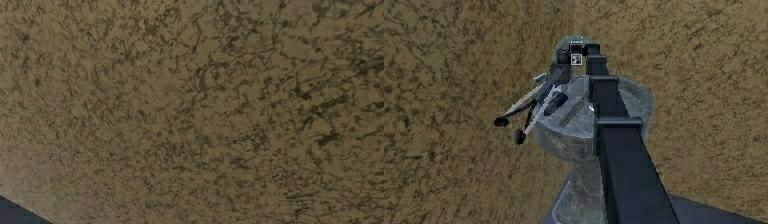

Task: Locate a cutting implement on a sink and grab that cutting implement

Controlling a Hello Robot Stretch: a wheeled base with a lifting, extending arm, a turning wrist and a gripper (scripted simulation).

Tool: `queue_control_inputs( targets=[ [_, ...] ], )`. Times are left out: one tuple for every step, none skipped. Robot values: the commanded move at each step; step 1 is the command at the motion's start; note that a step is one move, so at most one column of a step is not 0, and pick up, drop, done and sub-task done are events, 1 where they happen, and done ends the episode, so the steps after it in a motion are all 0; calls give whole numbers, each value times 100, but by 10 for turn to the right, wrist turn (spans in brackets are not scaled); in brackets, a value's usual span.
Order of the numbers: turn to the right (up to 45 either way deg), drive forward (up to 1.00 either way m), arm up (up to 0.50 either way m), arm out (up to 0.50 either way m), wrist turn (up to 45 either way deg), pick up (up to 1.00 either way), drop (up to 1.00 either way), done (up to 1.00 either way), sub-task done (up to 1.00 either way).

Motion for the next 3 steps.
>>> queue_control_inputs(
  targets=[
    [0, 0, 0, 0, 450, 0, 0, 0, 0],
    [0, 0, 0, 0, 450, 0, 0, 0, 0],
    [0, 0, 0, 0, 150, 0, 0, 0, 0]
  ],
)
